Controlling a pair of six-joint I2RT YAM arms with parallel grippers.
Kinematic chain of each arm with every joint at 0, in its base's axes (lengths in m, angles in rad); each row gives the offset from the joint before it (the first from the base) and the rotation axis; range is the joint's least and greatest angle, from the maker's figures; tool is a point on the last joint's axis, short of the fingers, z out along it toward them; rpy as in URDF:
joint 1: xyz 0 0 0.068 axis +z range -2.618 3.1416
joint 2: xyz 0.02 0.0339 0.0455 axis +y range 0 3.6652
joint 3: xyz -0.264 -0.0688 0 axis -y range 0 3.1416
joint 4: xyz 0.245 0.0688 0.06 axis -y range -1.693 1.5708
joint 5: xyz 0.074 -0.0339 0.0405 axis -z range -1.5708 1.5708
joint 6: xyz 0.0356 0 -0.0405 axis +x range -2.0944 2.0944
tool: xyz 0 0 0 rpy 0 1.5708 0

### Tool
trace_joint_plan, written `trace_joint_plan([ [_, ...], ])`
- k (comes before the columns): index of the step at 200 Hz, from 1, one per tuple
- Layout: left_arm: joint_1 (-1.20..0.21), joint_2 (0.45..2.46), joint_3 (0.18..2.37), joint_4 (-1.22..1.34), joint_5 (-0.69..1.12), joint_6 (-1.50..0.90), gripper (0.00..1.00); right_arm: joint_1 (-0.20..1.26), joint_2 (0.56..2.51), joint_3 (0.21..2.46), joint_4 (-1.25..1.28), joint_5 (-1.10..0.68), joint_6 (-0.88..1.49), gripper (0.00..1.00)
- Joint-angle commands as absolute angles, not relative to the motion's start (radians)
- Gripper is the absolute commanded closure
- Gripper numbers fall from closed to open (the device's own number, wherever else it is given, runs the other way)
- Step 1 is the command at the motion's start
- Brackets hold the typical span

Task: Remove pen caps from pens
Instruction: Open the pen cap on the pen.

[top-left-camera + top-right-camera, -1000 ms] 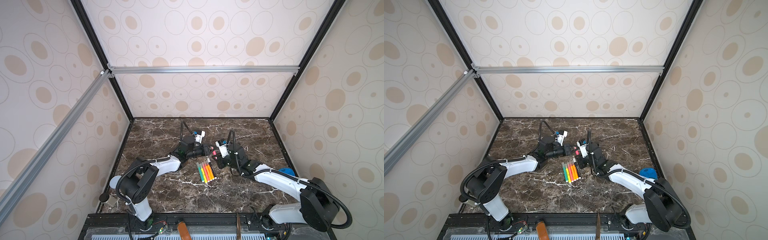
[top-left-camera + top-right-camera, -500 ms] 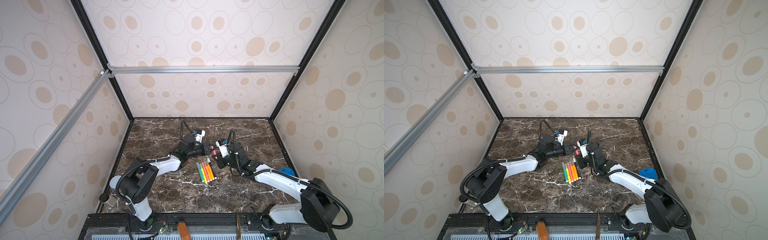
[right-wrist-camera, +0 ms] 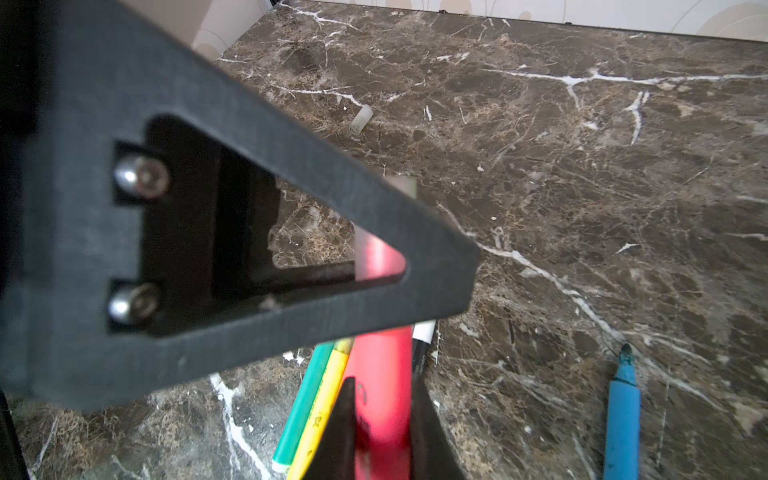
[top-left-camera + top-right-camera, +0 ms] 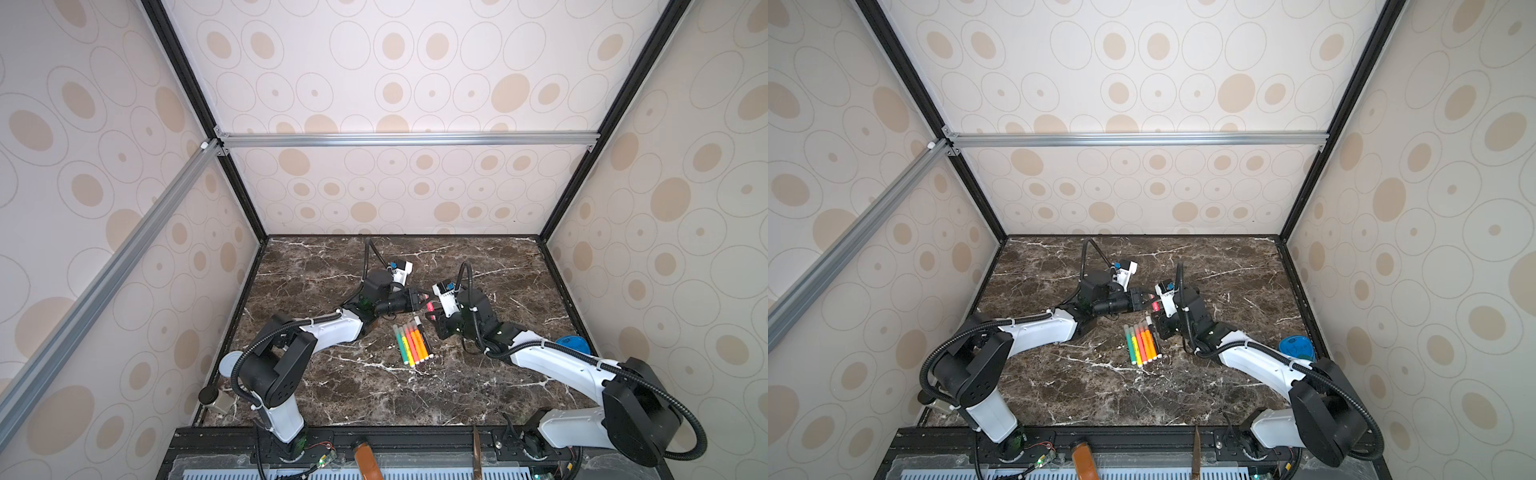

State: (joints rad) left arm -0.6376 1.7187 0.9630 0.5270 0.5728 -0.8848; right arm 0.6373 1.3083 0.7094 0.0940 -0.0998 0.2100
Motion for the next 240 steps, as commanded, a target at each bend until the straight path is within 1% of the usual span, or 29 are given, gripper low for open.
trace_joint_plan([
  [1, -0.633, 1.725, 1.021, 0.442, 0.509, -0.754, 1.0, 0.632, 1.261, 0.668, 0.028, -0.101, 0.218, 1.0],
  [59, -0.555, 1.772, 1.07, 0.463, 0.534, -0.761, 1.0, 0.634, 1.178, 0.571, 0.015, -0.145, 0.21, 1.0],
  [119, -0.464, 1.876, 1.258, 0.404, 0.549, -0.739, 1.0, 0.634, 1.16, 0.558, -0.033, -0.144, 0.202, 1.0],
  [147, -0.446, 1.881, 1.315, 0.359, 0.535, -0.717, 1.0, 0.635, 1.153, 0.552, -0.04, -0.143, 0.204, 1.0],
  [199, -0.375, 1.86, 1.331, 0.328, 0.519, -0.703, 1.0, 0.635, 1.164, 0.529, -0.038, -0.15, 0.215, 1.0],
  [234, -0.337, 1.877, 1.399, 0.287, 0.513, -0.674, 1.0, 0.636, 1.16, 0.529, -0.065, -0.17, 0.19, 1.0],
  [240, -0.332, 1.882, 1.417, 0.247, 0.507, -0.666, 1.0, 0.636, 1.16, 0.529, -0.072, -0.174, 0.185, 1.0],
])
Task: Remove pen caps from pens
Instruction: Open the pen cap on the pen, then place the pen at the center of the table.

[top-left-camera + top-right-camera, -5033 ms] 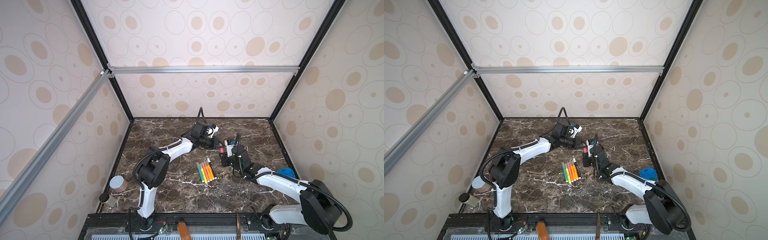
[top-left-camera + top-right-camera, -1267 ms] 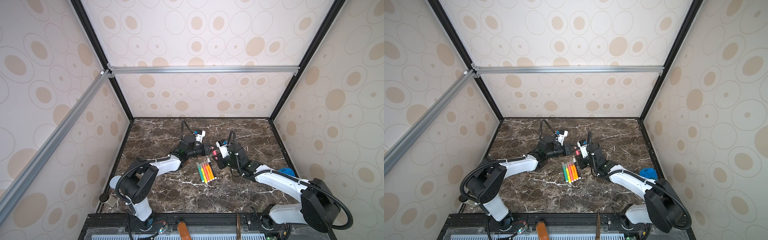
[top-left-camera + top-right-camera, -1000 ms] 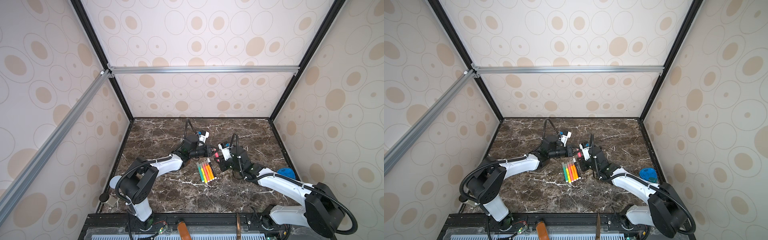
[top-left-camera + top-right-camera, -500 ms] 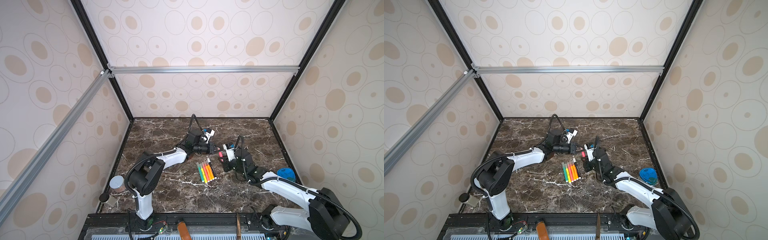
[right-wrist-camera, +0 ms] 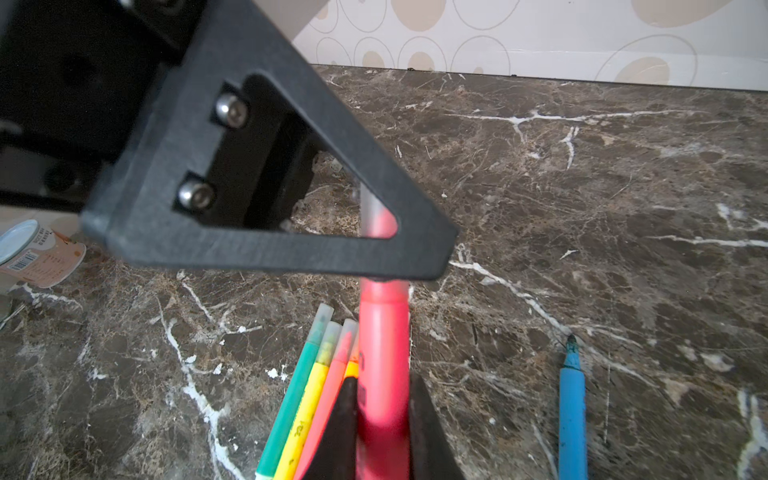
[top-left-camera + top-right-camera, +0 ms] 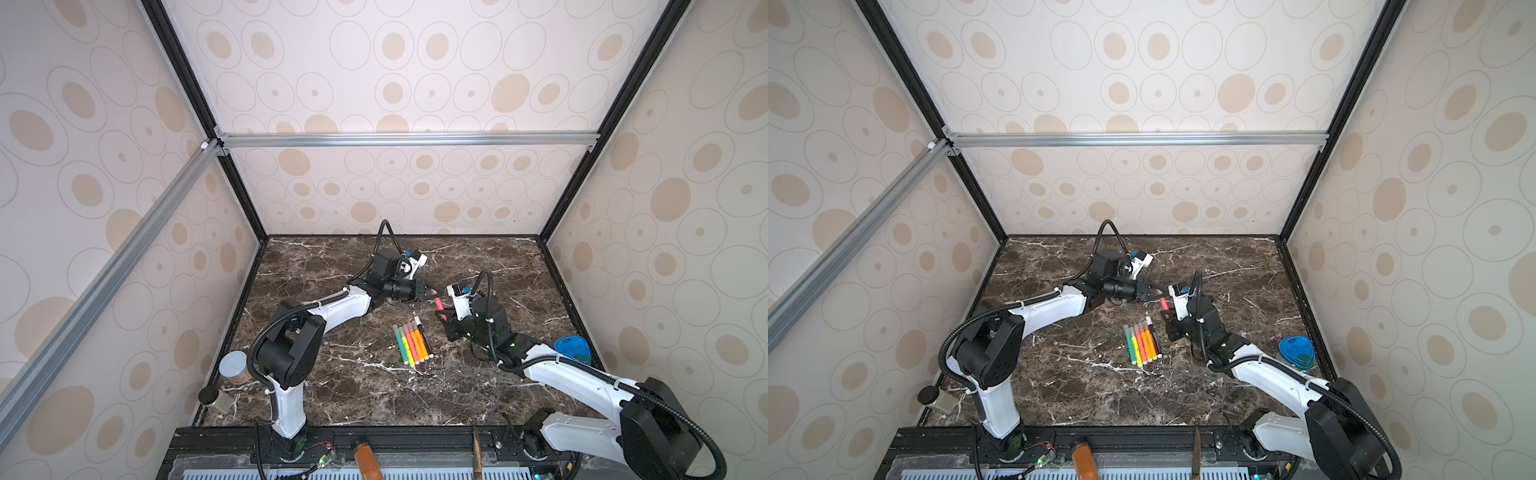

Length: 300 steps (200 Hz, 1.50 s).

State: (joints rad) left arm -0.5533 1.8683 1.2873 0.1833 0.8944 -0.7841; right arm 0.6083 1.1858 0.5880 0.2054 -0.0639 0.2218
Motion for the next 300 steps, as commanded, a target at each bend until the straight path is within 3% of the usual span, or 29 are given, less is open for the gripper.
trace_joint_plan([
  [1, -0.332, 1.883, 1.42, 0.244, 0.506, -0.664, 1.0, 0.635, 1.16, 0.529, -0.073, -0.174, 0.184, 1.0],
  [109, -0.296, 1.995, 1.714, 0.069, 0.503, -0.595, 1.0, 0.676, 1.219, 0.582, -0.142, -0.177, 0.144, 1.0],
  [145, -0.278, 1.937, 1.603, 0.079, 0.494, -0.581, 1.0, 0.674, 1.202, 0.595, -0.147, -0.039, 0.195, 1.0],
  [176, -0.241, 1.839, 1.432, 0.061, 0.476, -0.544, 1.0, 0.655, 1.303, 0.653, -0.171, 0.1, 0.256, 1.0],
  [222, -0.168, 1.704, 1.228, 0.004, 0.416, -0.475, 1.0, 0.621, 1.498, 0.806, -0.202, 0.158, 0.312, 1.0],
  [300, -0.104, 1.633, 1.077, -0.008, 0.39, -0.44, 1.0, 0.583, 1.695, 0.931, -0.271, 0.238, 0.316, 1.0],
])
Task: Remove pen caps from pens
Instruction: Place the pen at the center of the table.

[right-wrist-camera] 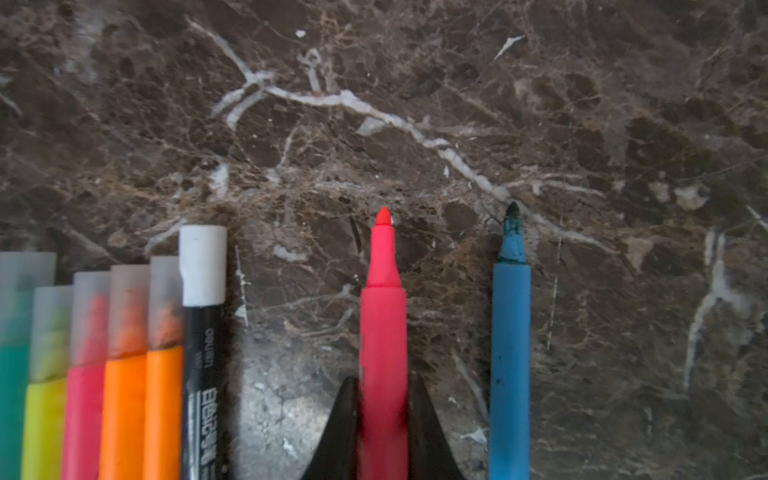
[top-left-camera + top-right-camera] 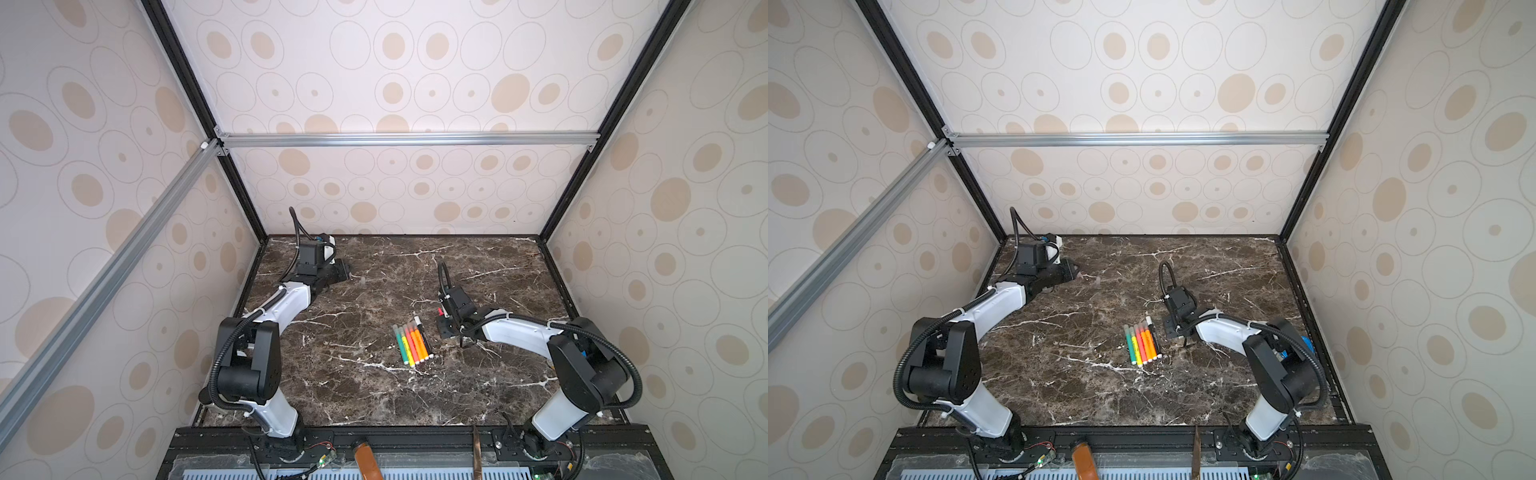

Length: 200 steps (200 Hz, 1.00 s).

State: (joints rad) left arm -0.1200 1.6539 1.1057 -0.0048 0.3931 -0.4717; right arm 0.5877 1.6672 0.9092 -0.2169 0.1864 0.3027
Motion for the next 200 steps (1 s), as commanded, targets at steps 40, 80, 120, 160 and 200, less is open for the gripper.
trace_joint_plan([
  [40, -0.088, 1.638, 1.054, 0.0, 0.391, -0.438, 1.0, 0.574, 1.723, 0.939, -0.286, 0.235, 0.314, 0.84],
  [80, -0.078, 1.673, 1.061, 0.003, 0.383, -0.433, 1.0, 0.573, 1.73, 0.943, -0.3, 0.259, 0.303, 0.74],
  [120, -0.071, 1.757, 1.088, 0.015, 0.388, -0.436, 1.0, 0.569, 1.724, 0.952, -0.307, 0.279, 0.288, 0.73],
  [160, -0.072, 1.825, 1.132, 0.024, 0.39, -0.439, 1.0, 0.57, 1.72, 0.965, -0.319, 0.309, 0.273, 0.76],
  [200, -0.072, 1.92, 1.196, 0.042, 0.406, -0.446, 1.0, 0.565, 1.698, 0.976, -0.322, 0.335, 0.257, 0.77],
])
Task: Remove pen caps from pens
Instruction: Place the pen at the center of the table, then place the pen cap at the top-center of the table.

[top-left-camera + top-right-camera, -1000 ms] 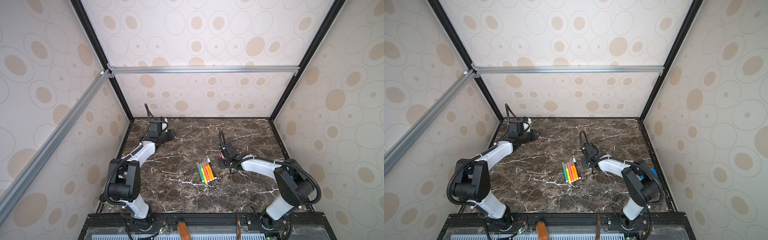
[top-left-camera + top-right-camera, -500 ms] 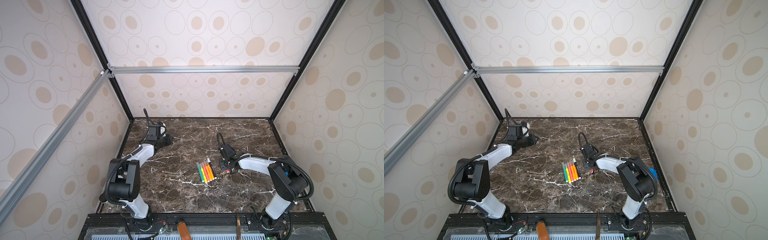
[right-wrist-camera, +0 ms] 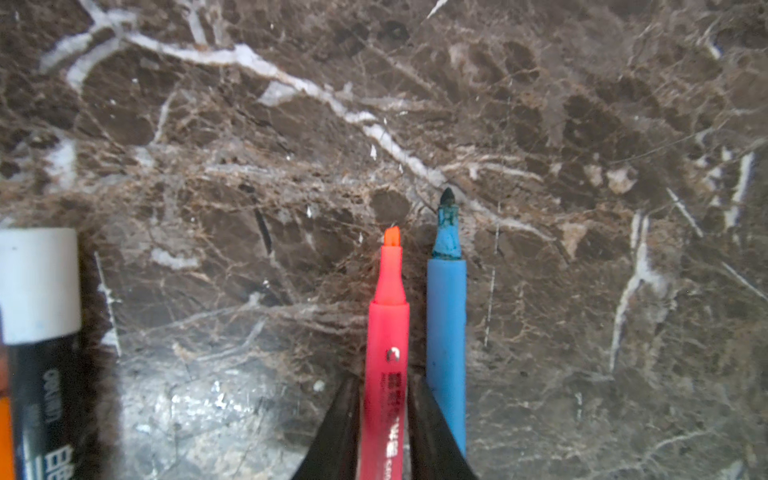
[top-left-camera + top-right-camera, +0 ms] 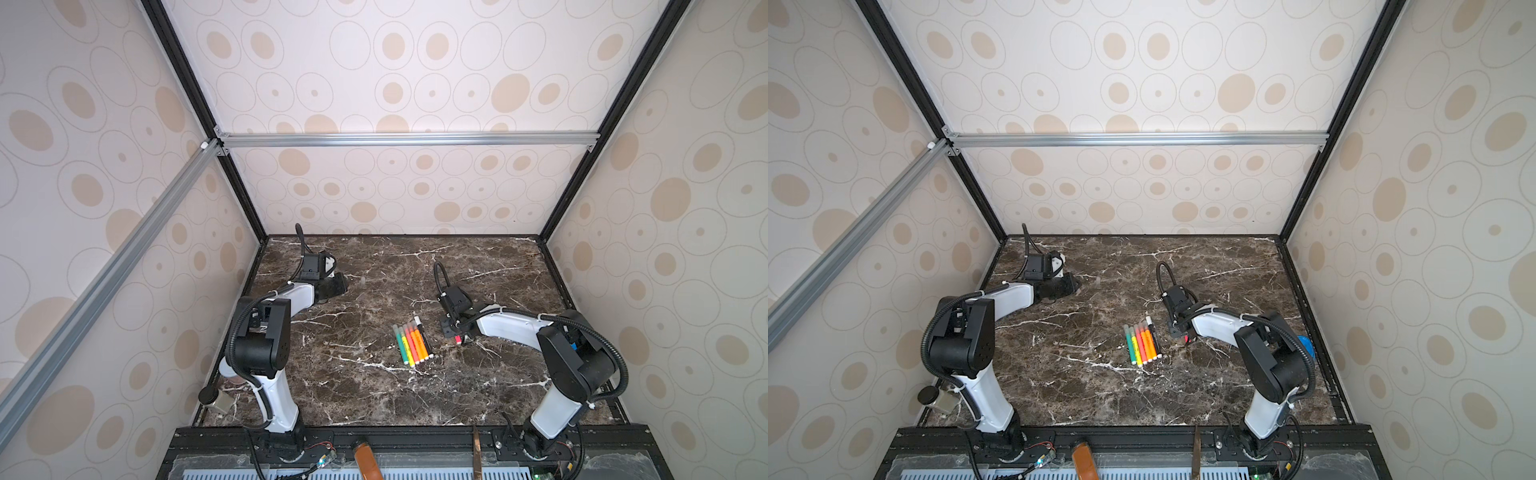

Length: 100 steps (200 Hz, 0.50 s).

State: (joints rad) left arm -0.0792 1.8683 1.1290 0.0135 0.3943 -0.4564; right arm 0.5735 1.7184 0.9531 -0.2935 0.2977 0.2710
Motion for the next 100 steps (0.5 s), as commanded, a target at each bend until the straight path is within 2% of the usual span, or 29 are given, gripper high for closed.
trace_joint_plan([
  [1, -0.071, 1.922, 1.199, 0.043, 0.408, -0.446, 1.0, 0.566, 1.697, 0.976, -0.322, 0.335, 0.256, 0.77],
  [47, -0.072, 2.037, 1.282, 0.055, 0.453, -0.458, 1.0, 0.564, 1.629, 0.974, -0.317, 0.293, 0.258, 0.76],
  [74, -0.072, 2.057, 1.298, 0.054, 0.462, -0.457, 0.99, 0.563, 1.565, 0.954, -0.289, 0.216, 0.246, 0.7],
  [100, -0.071, 2.073, 1.315, 0.045, 0.465, -0.457, 0.94, 0.565, 1.56, 0.981, -0.311, 0.113, 0.234, 0.64],
])
